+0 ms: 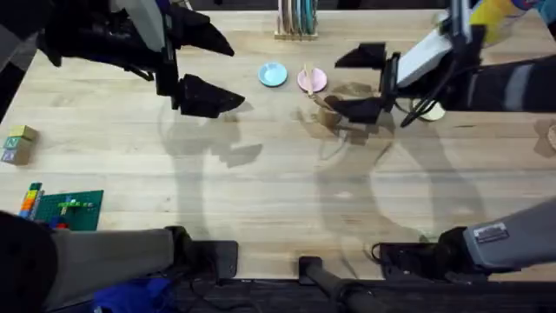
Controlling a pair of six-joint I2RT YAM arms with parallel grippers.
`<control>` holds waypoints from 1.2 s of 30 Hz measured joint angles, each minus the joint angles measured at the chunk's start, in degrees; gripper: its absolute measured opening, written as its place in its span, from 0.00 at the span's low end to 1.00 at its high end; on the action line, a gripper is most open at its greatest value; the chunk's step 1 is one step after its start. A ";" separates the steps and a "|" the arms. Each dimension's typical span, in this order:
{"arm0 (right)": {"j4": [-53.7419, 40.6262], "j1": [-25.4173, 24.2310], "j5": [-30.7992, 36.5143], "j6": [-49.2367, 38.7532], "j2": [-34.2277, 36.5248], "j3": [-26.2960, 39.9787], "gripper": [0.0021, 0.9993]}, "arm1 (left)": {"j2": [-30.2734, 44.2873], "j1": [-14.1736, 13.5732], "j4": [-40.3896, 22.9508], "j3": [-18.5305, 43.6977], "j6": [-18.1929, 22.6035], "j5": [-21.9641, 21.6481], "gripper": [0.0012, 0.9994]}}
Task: Pick up a utensil and set it on the pink plate, then put the other utensil in the container.
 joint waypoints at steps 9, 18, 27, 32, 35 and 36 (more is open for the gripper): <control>-0.55 0.11 11.40 20.43 -12.39 0.00 1.00 | 0.00 0.00 -0.01 0.00 0.01 -0.01 1.00; -11.94 1.61 24.15 38.50 -23.02 0.00 1.00 | 0.00 0.00 -0.01 0.00 0.00 0.00 1.00; -39.86 5.51 38.21 36.81 -33.63 0.00 1.00 | 0.00 0.00 -0.01 0.00 0.00 0.00 1.00; -54.94 5.53 44.28 35.45 -36.15 0.80 1.00 | 0.00 0.00 0.02 0.00 0.00 0.00 1.00; -55.97 5.53 46.56 35.01 -37.58 2.09 1.00 | 0.00 0.00 -0.01 0.00 0.01 0.00 1.00; -55.91 5.53 47.21 34.78 -38.21 2.60 1.00 | 0.00 0.00 0.02 0.00 0.00 0.00 1.00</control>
